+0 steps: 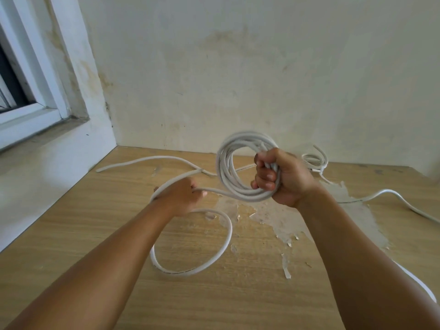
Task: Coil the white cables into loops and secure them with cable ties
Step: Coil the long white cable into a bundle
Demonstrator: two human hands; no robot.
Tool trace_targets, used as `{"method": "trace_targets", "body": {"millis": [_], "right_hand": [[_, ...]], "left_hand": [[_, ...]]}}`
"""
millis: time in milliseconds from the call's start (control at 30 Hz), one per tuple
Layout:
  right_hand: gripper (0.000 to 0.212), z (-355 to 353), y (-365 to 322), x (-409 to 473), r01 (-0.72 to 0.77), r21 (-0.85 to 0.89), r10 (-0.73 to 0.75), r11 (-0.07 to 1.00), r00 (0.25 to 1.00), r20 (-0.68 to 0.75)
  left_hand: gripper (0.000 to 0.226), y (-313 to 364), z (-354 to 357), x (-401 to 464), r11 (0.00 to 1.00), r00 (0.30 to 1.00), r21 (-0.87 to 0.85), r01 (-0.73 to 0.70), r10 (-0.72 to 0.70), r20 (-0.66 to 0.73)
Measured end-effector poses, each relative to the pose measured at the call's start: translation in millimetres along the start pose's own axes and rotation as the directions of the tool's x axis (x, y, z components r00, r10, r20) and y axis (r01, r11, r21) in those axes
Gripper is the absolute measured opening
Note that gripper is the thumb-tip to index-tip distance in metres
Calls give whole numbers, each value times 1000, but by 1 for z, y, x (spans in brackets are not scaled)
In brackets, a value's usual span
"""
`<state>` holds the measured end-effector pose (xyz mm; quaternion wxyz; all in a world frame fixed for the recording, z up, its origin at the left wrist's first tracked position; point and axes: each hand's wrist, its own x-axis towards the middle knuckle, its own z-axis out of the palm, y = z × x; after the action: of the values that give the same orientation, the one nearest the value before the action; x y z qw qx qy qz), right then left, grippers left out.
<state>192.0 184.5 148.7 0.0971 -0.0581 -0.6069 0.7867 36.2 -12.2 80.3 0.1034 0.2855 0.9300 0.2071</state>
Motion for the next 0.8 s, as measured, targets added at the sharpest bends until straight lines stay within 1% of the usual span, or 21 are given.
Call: {"method": "trace_targets", "body": {"millis": [33, 100, 133, 167, 200, 233, 267, 333, 400, 467, 500, 567, 633, 700, 733, 800], "right_hand": [[17, -1, 1, -2, -27, -50, 29, 998, 999, 36], [19, -1, 2, -5, -57, -187, 78, 981, 991, 106], [17, 0, 3, -7, -71, -251, 107, 965, 985, 132], [19, 0, 4, -9, -88, -298, 137, 950, 979, 148], [23, 0, 6, -11, -110, -332, 169, 937, 973, 155], [23, 0, 8, -12, -125, -365, 195, 922, 968, 159], [21, 1, 9, -14, -135, -407, 214, 904, 964, 155], [23, 2, 11, -15, -137, -518, 243, 845, 959, 144], [30, 5, 12, -17, -121, -658, 257, 743, 960, 115], [28, 9, 12, -17, -95, -766, 254, 635, 963, 91], [26, 11, 13, -18, -86, -796, 248, 599, 965, 83], [22, 16, 13, -17, -72, -852, 239, 519, 969, 64], [21, 22, 15, -14, -53, -909, 239, 413, 970, 51], [19, 25, 22, -11, -36, -953, 224, 302, 974, 34], [21, 24, 27, -8, -29, -979, 205, 202, 979, 14], [31, 19, 42, -3, -27, -997, 132, -69, 991, -36]], "left_hand": [[32, 1, -1, 2, 1000, 999, -7, -6, 6, 33], [44, 4, -6, 4, 1000, 998, 24, -13, 12, 66], [50, 5, -9, 6, 996, 995, 88, -15, 6, 98], [56, 7, -13, 6, 981, 988, 190, -24, -5, 152], [64, 8, -15, 7, 955, 976, 292, -42, -24, 216], [68, 8, -16, 8, 933, 965, 358, -44, -52, 255], [67, 9, -17, 7, 931, 962, 364, -34, -69, 266], [56, 11, -19, 6, 942, 959, 334, -23, -74, 275], [41, 11, -19, 9, 968, 966, 247, -38, -27, 258], [24, 11, -18, 13, 995, 984, 96, -29, 12, 180], [21, 12, -18, 13, 999, 989, 46, -22, 15, 144], [18, 16, -14, 12, 1000, 994, -15, 11, -9, 106], [12, 22, -12, 9, 996, 995, -70, 57, -51, 88], [7, 25, -13, 7, 993, 995, -82, 88, -84, 52], [9, 27, -15, 4, 993, 996, -86, 84, -82, 24], [13, 34, -20, -2, 993, 998, -110, 47, -51, -31]]}}
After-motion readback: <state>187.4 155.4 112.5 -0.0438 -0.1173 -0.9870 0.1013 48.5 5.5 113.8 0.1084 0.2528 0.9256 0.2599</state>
